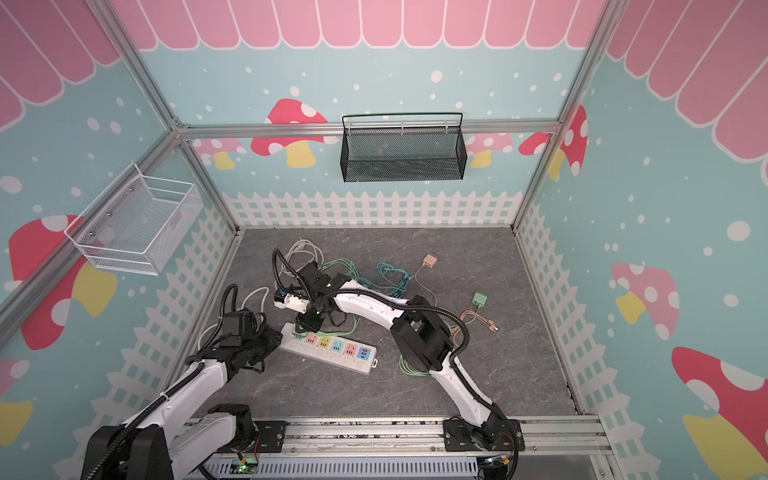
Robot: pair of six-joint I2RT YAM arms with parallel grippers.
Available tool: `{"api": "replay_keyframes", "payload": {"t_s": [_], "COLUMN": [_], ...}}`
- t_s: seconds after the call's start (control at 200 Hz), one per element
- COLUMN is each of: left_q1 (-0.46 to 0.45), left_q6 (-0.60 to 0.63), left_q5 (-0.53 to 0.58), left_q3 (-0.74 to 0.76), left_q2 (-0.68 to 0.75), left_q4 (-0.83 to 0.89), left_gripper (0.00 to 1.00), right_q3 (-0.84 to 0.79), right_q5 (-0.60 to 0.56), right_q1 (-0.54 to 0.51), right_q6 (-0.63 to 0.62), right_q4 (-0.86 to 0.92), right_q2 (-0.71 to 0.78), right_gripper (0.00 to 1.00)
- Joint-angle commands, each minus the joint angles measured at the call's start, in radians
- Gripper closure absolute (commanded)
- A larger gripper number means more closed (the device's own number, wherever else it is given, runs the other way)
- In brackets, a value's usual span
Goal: Insert the plug
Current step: 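Align the light green charger prongs over the first socket of the long strip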
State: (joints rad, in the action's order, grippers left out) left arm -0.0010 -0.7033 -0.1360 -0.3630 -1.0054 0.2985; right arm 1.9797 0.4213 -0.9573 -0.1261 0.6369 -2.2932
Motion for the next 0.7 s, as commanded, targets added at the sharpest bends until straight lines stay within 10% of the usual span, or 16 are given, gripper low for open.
{"api": "replay_keyframes", "payload": {"t_s": [0.0, 0.695], "left_q1": [0.001, 0.002], "left_q6": [0.005, 0.003], "left_q5": [-0.024, -0.012], "left_q3": [0.002, 0.011], "left_q2": [-0.001, 0.022], "left_q4": [-0.006, 0.001], "left_gripper": [0.69, 0.7], "right_q3": [0.034, 0.118], "right_q5": [-0.01, -0.157], "right_q1": [-0.013, -0.054], "right_q6": [-0.035, -0.058], "right_q4": [0.031, 0.128], "right_q2": [-0.036, -0.102], "right_gripper": [1.0, 1.0]}}
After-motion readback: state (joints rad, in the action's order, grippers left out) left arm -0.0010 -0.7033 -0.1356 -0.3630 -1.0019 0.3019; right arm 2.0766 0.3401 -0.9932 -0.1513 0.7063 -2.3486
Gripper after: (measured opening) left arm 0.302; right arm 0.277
